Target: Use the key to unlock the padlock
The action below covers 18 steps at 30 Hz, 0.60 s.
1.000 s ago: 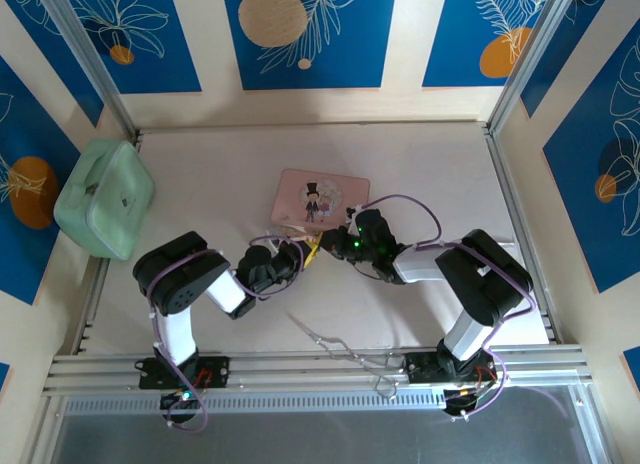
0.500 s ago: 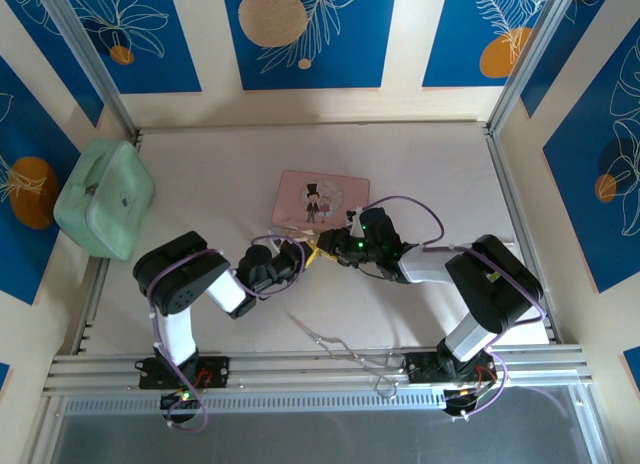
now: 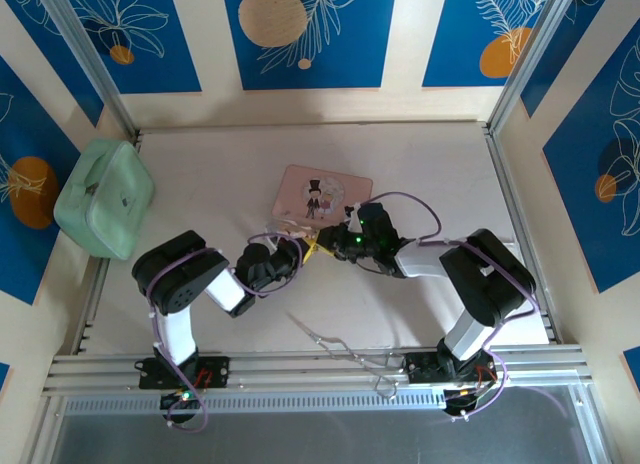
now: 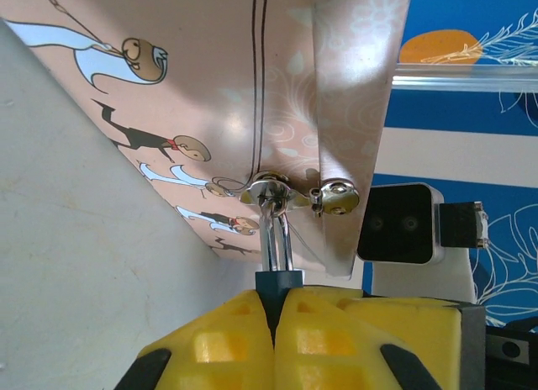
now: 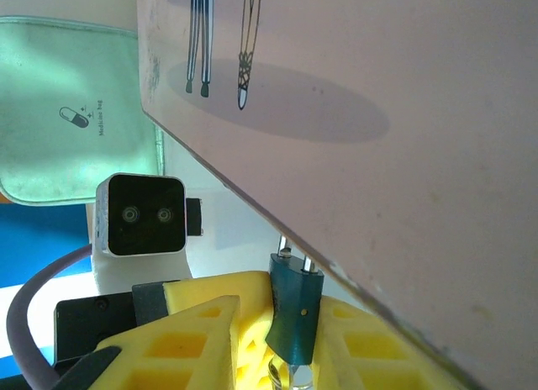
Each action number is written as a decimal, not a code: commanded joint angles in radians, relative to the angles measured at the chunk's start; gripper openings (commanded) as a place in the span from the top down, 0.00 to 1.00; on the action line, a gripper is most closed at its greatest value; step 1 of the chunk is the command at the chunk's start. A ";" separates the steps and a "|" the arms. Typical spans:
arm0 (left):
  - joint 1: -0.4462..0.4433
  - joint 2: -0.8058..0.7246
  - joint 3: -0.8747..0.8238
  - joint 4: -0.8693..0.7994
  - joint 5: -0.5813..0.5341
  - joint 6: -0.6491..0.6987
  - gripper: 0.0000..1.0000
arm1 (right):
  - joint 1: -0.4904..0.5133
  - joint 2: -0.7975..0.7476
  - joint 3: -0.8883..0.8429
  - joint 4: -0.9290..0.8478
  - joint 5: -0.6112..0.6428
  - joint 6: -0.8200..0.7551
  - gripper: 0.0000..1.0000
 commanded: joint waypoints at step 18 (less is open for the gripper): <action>-0.028 -0.025 0.011 -0.012 0.092 0.070 1.00 | -0.034 -0.091 -0.098 -0.394 0.127 0.102 0.53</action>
